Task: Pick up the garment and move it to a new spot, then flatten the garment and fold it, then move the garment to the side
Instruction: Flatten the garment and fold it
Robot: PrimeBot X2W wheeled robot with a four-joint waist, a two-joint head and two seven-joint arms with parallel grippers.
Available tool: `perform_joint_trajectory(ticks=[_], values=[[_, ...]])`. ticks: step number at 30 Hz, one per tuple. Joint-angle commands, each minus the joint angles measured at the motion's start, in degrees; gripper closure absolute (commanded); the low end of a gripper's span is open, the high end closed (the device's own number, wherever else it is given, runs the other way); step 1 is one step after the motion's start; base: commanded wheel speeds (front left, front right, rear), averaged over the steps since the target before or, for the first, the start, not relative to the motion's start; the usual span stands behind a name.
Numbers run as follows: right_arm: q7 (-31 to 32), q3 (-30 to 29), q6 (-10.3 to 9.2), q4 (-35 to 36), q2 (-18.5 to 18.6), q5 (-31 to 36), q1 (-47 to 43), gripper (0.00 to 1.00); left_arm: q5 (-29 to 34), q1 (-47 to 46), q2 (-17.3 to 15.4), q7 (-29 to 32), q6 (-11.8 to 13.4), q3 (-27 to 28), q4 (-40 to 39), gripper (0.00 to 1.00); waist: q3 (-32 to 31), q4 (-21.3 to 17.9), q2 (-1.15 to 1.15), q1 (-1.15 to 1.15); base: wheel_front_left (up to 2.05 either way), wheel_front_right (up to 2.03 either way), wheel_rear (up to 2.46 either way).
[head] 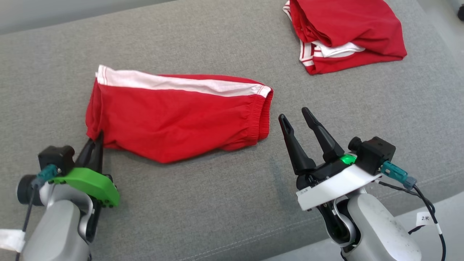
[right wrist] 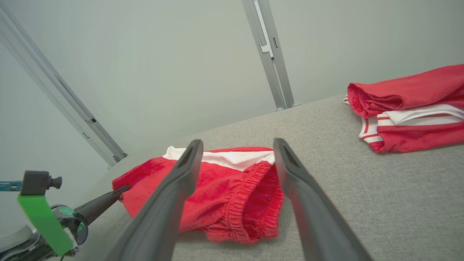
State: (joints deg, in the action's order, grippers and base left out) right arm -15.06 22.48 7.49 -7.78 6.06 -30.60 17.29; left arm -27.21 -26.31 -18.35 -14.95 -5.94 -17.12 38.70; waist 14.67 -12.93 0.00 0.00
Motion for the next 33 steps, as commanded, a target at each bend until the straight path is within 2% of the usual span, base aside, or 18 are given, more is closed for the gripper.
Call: perform_joint_trajectory(ticks=[1, 12, 30, 31, 32, 33], values=[[-0.27, -0.15, -0.01, -0.24, 0.28, -0.23, -0.83, 0.00, 0.63, 1.41, 0.51, -0.18, 0.36, 0.60, -0.71, 1.00, -1.64, 1.51, 0.00, 0.00, 0.00, 0.00, 0.00], [-0.27, -0.51, -0.01, -0.81, 0.84, -0.65, -1.87, 0.00, 5.10, 8.83, 5.70, -0.18, 0.27, 6.91, -6.07, 1.00, -3.25, 3.84, 0.00, 0.00, 0.00, 0.00, 0.00], [-0.27, -0.62, -0.01, -1.23, 1.62, -0.92, -2.61, 0.00, 11.15, 13.38, 11.04, -0.18, -1.18, 9.85, -6.59, 1.00, -4.40, 5.93, 0.00, 0.00, 0.00, 0.00, 0.00], [-0.27, -0.53, -0.01, -1.28, 1.63, -0.96, -2.61, 0.00, 11.68, 13.33, 11.03, -0.18, -1.25, 9.76, -6.47, 0.69, -4.47, 6.07, 0.00, 0.00, 0.00, 0.00, 0.00], [-0.27, -0.42, -0.01, -1.34, 1.67, -1.01, -2.62, 0.00, 12.27, 13.25, 10.88, -0.18, -1.30, 9.75, -6.47, 0.16, -4.55, 6.19, 0.00, 0.00, 0.00, 0.00, 0.00], [-0.27, -0.36, -0.01, -1.41, 1.74, -0.99, -2.65, 0.00, 12.27, 13.20, 11.00, -0.18, -1.33, 10.17, -6.71, 0.00, -4.63, 6.31, 0.00, 0.00, 0.00, 0.00, 0.00]])
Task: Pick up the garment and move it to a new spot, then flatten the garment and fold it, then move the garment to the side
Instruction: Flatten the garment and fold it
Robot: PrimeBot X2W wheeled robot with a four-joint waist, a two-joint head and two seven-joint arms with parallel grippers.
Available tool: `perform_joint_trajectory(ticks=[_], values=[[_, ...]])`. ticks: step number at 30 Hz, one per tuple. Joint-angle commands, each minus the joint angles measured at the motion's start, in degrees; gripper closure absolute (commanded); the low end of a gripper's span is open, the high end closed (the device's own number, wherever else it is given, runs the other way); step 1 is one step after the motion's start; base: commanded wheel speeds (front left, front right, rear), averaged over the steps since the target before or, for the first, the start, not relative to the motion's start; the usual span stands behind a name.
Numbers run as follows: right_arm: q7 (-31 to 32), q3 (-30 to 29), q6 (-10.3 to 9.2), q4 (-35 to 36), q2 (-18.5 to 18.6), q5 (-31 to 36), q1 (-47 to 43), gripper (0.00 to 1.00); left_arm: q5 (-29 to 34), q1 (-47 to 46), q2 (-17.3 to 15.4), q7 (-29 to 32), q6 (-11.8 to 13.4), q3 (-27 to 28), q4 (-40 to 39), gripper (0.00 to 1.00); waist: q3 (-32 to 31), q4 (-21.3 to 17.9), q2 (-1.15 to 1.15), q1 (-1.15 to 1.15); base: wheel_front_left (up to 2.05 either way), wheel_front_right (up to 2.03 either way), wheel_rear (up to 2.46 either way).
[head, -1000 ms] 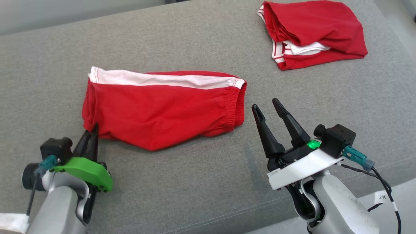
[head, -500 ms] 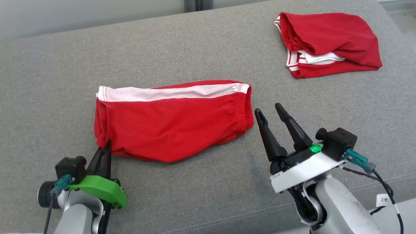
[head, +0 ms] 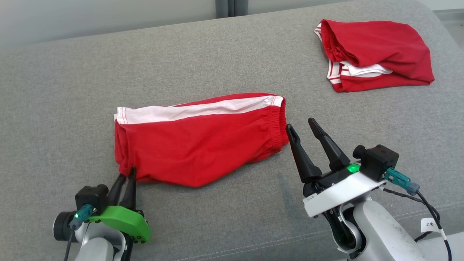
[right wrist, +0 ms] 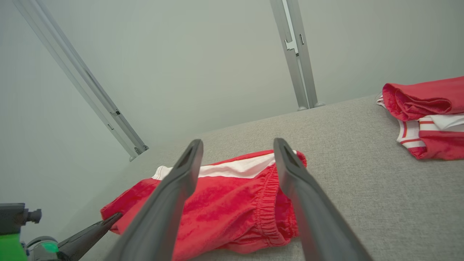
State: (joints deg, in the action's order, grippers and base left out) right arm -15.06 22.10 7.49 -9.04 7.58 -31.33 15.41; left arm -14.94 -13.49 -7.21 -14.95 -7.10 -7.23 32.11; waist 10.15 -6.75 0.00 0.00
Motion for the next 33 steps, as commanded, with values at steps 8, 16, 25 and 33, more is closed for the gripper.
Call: perform_joint_trajectory(ticks=[8, 16, 25, 33], values=[[-0.27, -0.72, -0.01, 0.18, 0.15, 0.69, -1.15, 0.00, 3.08, 2.92, 0.84, -0.17, -0.05, 4.96, -6.97, 0.00, -1.40, 0.97, 0.00, 0.00, 0.00, 0.00, 0.00], [-0.27, -3.10, -0.01, 0.21, -0.37, 4.03, -2.52, 0.00, 6.92, 7.63, 2.04, -0.18, 1.24, 9.62, -16.73, 0.00, -3.05, 2.72, 0.00, 0.00, 0.00, 0.00, 0.00], [-0.27, -9.90, -0.01, -0.49, -1.77, 10.51, -5.79, 0.00, 10.08, 12.76, 2.72, -0.18, 2.85, 12.02, -23.25, 0.00, -5.75, 5.46, 0.00, 0.00, 0.00, 0.00, 0.00], [-0.27, -13.77, -0.01, -1.73, -3.53, 13.56, -8.60, 0.00, 9.75, 16.98, 3.18, -0.18, 3.03, 12.44, -26.80, 0.00, -7.84, 6.27, 0.00, 0.00, 0.00, 0.00, 0.00]])
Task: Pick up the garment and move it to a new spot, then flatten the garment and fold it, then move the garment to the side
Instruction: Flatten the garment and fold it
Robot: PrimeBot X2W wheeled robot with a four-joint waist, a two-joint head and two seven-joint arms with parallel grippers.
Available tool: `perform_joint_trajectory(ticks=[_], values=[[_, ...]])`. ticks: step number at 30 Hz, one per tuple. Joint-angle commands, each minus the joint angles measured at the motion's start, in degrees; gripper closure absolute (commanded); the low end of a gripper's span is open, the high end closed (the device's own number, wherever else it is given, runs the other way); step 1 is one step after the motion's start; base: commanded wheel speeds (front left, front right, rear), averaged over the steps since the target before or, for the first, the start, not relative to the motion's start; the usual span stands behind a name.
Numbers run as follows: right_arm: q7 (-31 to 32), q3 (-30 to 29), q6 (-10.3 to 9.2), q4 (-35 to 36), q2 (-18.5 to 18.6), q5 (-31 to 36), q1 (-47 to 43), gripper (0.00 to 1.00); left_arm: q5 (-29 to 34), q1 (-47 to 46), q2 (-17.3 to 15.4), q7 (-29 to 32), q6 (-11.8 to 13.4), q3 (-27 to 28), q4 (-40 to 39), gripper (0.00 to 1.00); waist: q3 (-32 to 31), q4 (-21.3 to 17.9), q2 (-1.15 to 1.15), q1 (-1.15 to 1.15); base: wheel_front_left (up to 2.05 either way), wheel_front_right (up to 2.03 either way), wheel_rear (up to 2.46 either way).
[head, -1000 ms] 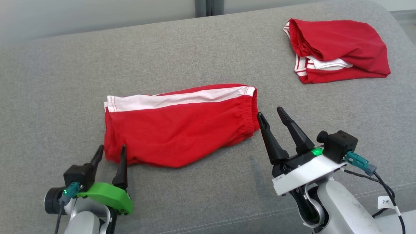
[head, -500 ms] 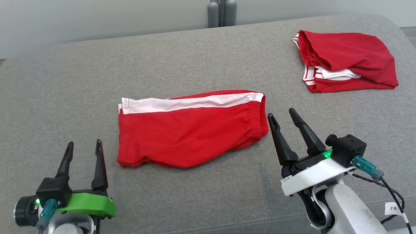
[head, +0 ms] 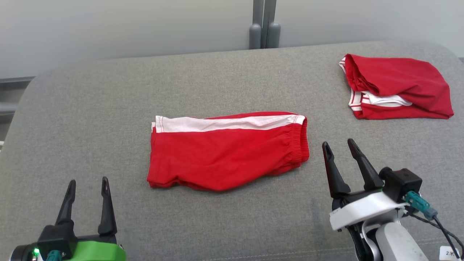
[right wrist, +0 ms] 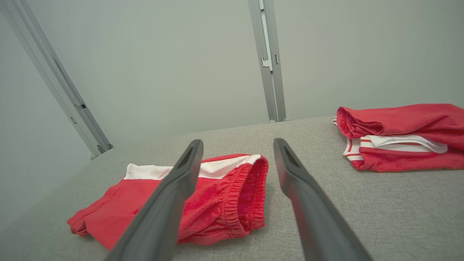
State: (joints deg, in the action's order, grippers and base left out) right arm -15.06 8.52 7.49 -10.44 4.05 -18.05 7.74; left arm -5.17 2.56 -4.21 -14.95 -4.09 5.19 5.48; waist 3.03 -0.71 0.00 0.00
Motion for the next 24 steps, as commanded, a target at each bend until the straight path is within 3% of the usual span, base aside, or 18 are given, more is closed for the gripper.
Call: perform_joint_trajectory(ticks=[1, 6, 17, 24], values=[[-0.27, -0.38, -0.01, -0.78, -0.15, 0.55, -1.26, 0.00, -0.04, 1.44, 0.25, -0.18, 0.00, -0.07, -0.14, 0.00, -1.12, 0.32, 0.00, 0.00, 0.00, 0.00, 0.00], [-0.07, -1.47, -0.01, -2.47, -0.53, 0.98, -2.67, 0.00, -0.85, 3.04, 0.50, -0.18, -0.71, -1.18, 1.13, 0.00, -2.97, 0.67, 0.00, 0.00, 0.00, 0.00, 0.00], [2.13, -2.16, -0.01, -4.20, -1.01, 2.71, -2.73, 0.00, 2.34, 3.99, -0.91, -0.18, 0.58, -2.94, 2.68, 0.00, -3.82, 0.84, 0.00, 0.00, 0.00, 0.00, 0.00], [2.63, -2.36, -0.01, -4.20, -1.09, 3.18, -2.43, 0.00, 1.28, 4.23, -0.92, -0.18, 0.27, -3.29, 2.49, 0.00, -3.84, 0.91, 0.00, 0.00, 0.00, 0.00, 0.00]])
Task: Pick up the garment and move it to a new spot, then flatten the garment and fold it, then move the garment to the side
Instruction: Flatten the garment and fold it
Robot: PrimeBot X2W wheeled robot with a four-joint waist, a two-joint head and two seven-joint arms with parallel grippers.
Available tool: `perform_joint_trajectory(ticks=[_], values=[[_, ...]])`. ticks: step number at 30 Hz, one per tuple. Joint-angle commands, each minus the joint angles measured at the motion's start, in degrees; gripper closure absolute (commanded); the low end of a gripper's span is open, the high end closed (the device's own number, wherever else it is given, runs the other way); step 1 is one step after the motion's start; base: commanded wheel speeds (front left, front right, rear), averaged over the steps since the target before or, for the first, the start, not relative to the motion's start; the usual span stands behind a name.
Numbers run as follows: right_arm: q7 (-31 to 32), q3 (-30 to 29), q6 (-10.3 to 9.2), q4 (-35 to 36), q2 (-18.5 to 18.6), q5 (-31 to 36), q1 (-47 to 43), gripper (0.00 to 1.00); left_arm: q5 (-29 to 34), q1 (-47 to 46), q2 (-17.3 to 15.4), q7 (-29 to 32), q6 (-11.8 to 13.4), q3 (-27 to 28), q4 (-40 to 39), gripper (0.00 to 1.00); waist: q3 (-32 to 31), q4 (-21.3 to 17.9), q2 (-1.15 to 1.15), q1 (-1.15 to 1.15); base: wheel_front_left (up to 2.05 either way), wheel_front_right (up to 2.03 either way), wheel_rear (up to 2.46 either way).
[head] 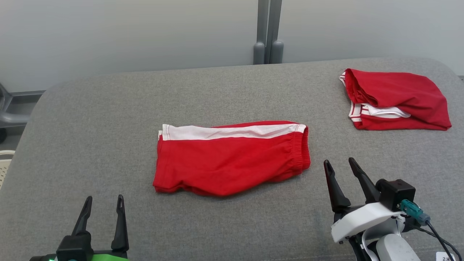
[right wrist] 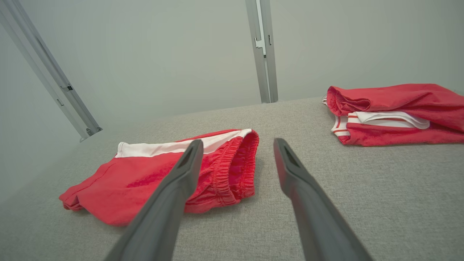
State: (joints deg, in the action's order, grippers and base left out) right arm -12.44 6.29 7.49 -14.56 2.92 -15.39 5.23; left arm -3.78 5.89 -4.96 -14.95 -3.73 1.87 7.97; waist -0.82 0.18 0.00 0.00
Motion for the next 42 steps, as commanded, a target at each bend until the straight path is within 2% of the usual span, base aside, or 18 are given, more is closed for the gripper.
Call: perform_joint_trajectory(ticks=[1, 8, 42], values=[[0.00, -0.15, -0.01, -0.06, 0.04, 0.51, 0.12, 0.00, -0.45, 0.94, -0.07, -0.18, -0.24, -0.06, 0.09, 0.00, 0.00, 0.03, 0.00, 0.00, 0.00, 0.00, 0.00], [0.10, 0.17, -0.01, 0.11, 0.02, 0.08, 0.15, 0.00, -1.60, 0.74, -0.07, -0.18, -0.60, -0.36, 0.68, 0.00, 0.06, 0.04, 0.00, 0.00, 0.00, 0.00, 0.00], [0.12, 0.49, -0.01, -0.10, 0.01, -0.15, 0.46, 0.00, -1.99, 0.76, -0.39, -0.18, 0.77, -0.21, 0.11, 0.00, 0.01, -0.93, 0.00, 0.00, 0.00, 0.00, 0.00]])
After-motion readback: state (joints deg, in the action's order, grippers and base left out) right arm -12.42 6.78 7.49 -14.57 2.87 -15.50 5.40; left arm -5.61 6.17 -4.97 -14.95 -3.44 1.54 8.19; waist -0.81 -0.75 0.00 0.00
